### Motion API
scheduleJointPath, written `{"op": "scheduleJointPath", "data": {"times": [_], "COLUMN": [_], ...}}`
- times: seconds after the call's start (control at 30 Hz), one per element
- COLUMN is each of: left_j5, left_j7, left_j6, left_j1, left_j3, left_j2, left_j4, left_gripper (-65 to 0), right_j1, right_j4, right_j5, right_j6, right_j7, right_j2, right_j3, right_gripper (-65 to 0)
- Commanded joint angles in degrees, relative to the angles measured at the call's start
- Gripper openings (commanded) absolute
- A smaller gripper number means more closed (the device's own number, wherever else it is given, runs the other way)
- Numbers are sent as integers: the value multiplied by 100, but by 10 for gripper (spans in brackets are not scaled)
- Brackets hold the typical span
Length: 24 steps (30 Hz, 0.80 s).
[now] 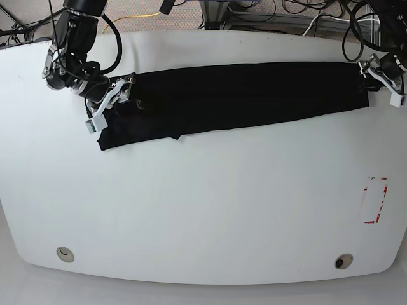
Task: Fold the T-shirt properly
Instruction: 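Hold the folded strip ends with both grippers and smooth it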
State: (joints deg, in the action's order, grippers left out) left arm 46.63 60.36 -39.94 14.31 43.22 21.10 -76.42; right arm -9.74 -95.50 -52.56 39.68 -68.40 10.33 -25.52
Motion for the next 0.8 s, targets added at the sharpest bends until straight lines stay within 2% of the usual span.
{"op": "scheduleJointPath", "data": {"times": [0.0,0.1,0.23,0.27,0.3,0.37,0.5,0.57,0.7,0.77], "left_j5": [-149,-263,-404,-457,-501,-571,-597,-615,-624,-624], "left_j7": [8,8,-9,-9,-9,-9,-9,-9,-1,8], "left_j6": [-6,-6,-6,-6,-6,-6,-6,-6,-6,-6], "left_j1": [7,7,-64,-125,-160,-187,-187,-187,-151,-90], "left_j3": [16,7,7,7,7,16,43,43,43,34], "left_j2": [92,92,92,92,92,92,92,92,92,92], "left_j4": [-72,-81,-90,-81,-98,-98,-160,-345,-925,-1259], "left_gripper": [-235,-325,-553,-608,-628,-628,-626,-626,-626,-626], "right_j1": [64,73,73,81,81,81,161,240,459,539], "right_j4": [-98,-98,-98,-98,-98,-98,43,201,711,931], "right_j5": [-129,-120,-120,-120,-120,-120,-50,99,627,926], "right_j6": [32,32,32,32,32,32,32,32,32,32], "right_j7": [84,84,84,84,93,102,110,110,172,418], "right_j2": [71,62,62,62,62,53,53,53,53,18], "right_j3": [-20,-20,-20,-20,-20,-20,-20,-20,-28,-20], "right_gripper": [-192,-192,-195,-212,-238,-317,-553,-628,-615,-609]}}
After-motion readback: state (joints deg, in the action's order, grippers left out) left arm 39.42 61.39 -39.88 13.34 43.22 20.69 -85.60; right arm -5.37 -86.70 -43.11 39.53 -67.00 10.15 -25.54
